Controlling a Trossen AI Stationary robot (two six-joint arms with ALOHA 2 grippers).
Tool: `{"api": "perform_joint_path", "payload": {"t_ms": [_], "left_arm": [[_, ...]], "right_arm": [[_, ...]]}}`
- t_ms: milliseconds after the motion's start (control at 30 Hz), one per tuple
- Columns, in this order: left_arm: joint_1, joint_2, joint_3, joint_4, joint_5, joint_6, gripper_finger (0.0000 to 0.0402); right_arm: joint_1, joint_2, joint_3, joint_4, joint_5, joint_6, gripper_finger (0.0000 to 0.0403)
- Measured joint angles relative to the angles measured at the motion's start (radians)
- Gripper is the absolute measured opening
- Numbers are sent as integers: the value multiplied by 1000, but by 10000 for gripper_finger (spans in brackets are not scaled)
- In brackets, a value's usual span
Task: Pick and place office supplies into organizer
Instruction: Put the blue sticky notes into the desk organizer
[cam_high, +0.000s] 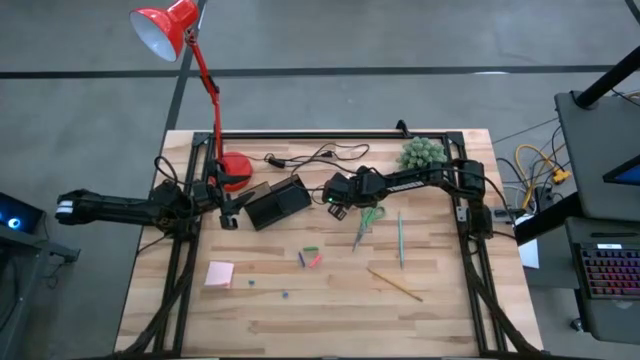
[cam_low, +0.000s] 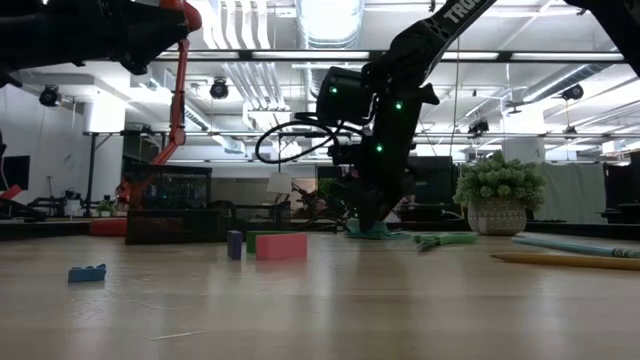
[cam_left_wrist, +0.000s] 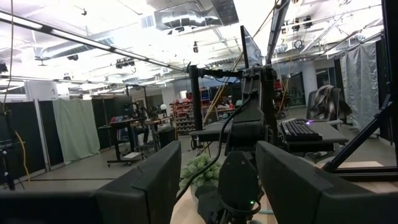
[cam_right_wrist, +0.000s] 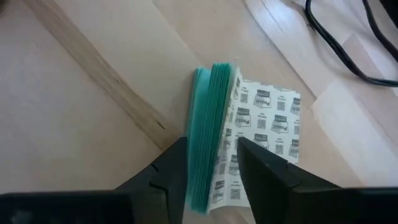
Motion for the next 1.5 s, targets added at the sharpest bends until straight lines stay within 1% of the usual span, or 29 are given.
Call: {"api": "perform_joint_path", "payload": {"t_ms": [767,933,1033,1233,1500], "left_arm": [[0,0,1,0,0,0,196],[0,0,1,0,0,0,196],[0,0,1,0,0,0,196],[0,1,1,0,0,0,196],[0,0,1,0,0,0,196]], "right_arm": [[-13,-1,-32,24,1,-17,12],[-13,-1,-26,21,-1,-50,9],[-14,-1,-20,22,-23,-57,9],[-14,-3,-9,19,-36,-91,8],[-15,-15,25,11,-114,-160,8]]}}
